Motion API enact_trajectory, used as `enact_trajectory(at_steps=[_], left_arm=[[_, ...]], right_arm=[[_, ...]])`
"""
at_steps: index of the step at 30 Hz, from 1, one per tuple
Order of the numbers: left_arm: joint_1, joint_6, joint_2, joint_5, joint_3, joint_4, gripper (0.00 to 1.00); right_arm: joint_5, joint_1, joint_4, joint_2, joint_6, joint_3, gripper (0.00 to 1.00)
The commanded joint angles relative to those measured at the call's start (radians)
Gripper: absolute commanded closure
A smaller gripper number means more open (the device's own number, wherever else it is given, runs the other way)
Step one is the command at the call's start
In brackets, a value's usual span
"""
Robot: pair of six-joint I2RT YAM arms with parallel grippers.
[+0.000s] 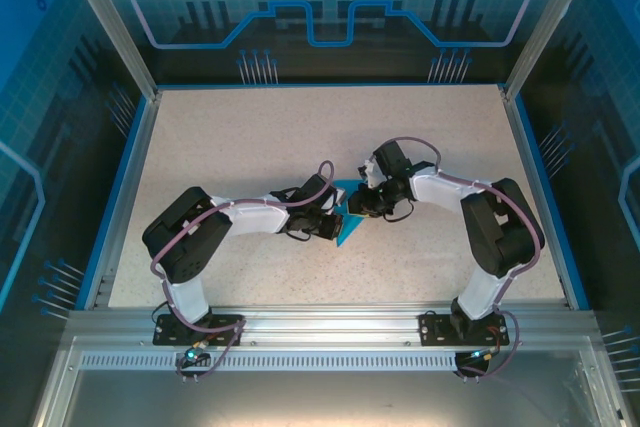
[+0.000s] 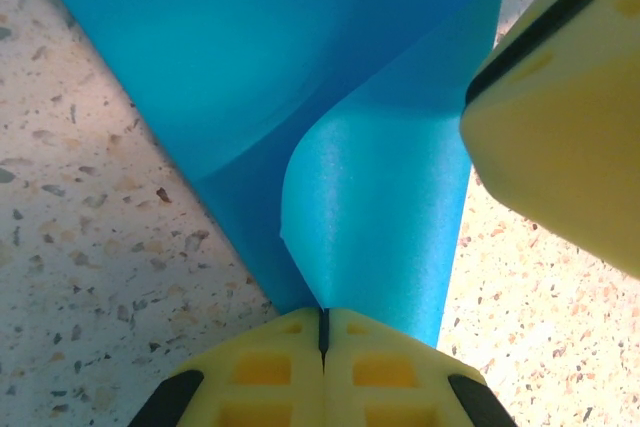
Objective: Fold a paper plane with a square sheet of paper (pick it up from the middle)
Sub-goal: Third fold the triangle at the center of the table.
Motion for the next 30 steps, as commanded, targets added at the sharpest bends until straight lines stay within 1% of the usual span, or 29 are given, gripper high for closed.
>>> enact_trajectory(at_steps=[1,24,30], left_arm=[[0.009,0.019,-0.012,0.013,0.017,-0.03,1.0],[0.01,0.016,-0.022,0.008,0.008,-0.019,1.0],[0.01,0.013,-0.024,0.008,-0.001,-0.012,1.0]], right_arm=[[0.017,0.007,0.0,-0.036,0.011,-0.007,0.81],[0.051,0.002,0.014,-0.095,0.025,-0.036,0.81],[0.069,-0.005,0.066,-0.133,0.049,-0.077,0.82]])
